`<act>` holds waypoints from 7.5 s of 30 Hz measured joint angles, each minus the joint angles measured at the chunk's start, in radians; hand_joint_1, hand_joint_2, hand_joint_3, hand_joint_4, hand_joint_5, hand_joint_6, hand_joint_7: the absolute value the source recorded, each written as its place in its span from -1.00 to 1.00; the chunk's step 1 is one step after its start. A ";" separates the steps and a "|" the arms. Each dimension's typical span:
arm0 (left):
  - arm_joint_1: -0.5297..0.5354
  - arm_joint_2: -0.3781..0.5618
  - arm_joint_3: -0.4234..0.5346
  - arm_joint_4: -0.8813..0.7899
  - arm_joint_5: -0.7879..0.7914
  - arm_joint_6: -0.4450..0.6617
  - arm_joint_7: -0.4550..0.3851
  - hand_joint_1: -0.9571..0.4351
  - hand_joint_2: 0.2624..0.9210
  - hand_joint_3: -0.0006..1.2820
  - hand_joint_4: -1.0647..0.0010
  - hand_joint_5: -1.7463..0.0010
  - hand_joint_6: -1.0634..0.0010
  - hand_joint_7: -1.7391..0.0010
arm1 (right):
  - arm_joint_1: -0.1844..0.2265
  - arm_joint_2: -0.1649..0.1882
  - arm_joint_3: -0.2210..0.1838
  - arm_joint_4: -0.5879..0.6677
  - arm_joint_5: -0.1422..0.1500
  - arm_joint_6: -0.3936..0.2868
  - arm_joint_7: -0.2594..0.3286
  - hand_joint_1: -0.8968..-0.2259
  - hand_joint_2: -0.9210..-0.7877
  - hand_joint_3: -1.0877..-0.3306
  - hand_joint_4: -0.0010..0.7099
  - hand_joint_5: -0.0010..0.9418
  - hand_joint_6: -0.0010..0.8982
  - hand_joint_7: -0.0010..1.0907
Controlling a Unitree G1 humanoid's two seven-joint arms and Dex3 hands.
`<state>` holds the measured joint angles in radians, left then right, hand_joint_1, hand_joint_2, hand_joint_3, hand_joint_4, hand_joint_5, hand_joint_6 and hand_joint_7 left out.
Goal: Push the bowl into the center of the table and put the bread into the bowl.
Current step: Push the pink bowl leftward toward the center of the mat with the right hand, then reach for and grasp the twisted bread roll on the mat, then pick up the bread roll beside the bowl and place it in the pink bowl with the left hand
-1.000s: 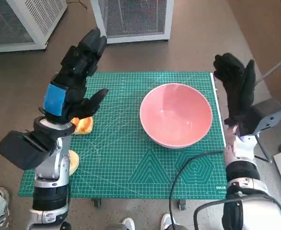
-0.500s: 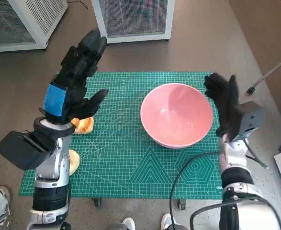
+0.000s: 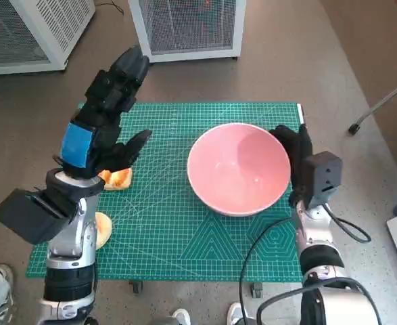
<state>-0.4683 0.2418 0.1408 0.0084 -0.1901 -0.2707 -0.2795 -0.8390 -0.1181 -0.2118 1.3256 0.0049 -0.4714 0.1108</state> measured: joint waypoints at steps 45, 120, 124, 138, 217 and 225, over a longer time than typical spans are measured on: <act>0.066 0.029 0.034 -0.080 -0.010 0.052 0.004 -0.55 1.00 -0.43 0.60 1.00 0.68 0.67 | -0.084 0.162 -0.031 0.000 0.009 0.045 0.016 -0.01 -1.00 0.03 -0.27 -0.99 -0.12 -0.97; 0.059 0.203 0.106 -0.216 0.019 0.154 -0.084 -0.33 0.77 -0.88 0.73 1.00 0.96 0.56 | 0.039 0.086 -0.016 -0.665 0.458 -0.217 0.680 -0.14 -1.00 0.22 -0.36 -1.00 -0.20 -1.00; 0.095 0.356 0.128 -0.310 0.112 0.289 -0.130 0.06 0.44 -0.96 0.94 1.00 0.99 0.77 | 0.042 0.082 -0.018 -0.668 0.459 -0.220 0.678 -0.14 -1.00 0.22 -0.36 -1.00 -0.20 -1.00; 0.149 0.681 0.040 -0.531 0.382 0.842 -0.287 0.54 0.39 -0.97 0.96 1.00 0.80 0.90 | 0.042 0.077 -0.021 -0.668 0.457 -0.232 0.655 -0.10 -1.00 0.23 -0.35 -1.00 -0.20 -0.99; -0.244 0.404 -0.592 0.628 0.869 0.567 -0.166 0.34 0.69 -0.94 -0.28 0.82 -0.10 0.89 | 0.064 0.046 -0.006 -0.661 0.459 -0.246 0.660 -0.07 -1.00 0.21 -0.32 -1.00 -0.19 -0.99; -0.290 0.384 -0.612 0.705 0.902 0.567 -0.160 0.51 0.98 -0.86 -0.24 -0.42 -0.20 0.06 | 0.068 0.045 -0.004 -0.674 0.459 -0.239 0.656 -0.07 -1.00 0.21 -0.33 -1.00 -0.19 -0.99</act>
<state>-0.7582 0.6259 -0.4711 0.7132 0.7123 0.2965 -0.4392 -0.7705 -0.0727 -0.2157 0.6520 0.4643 -0.7107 0.7668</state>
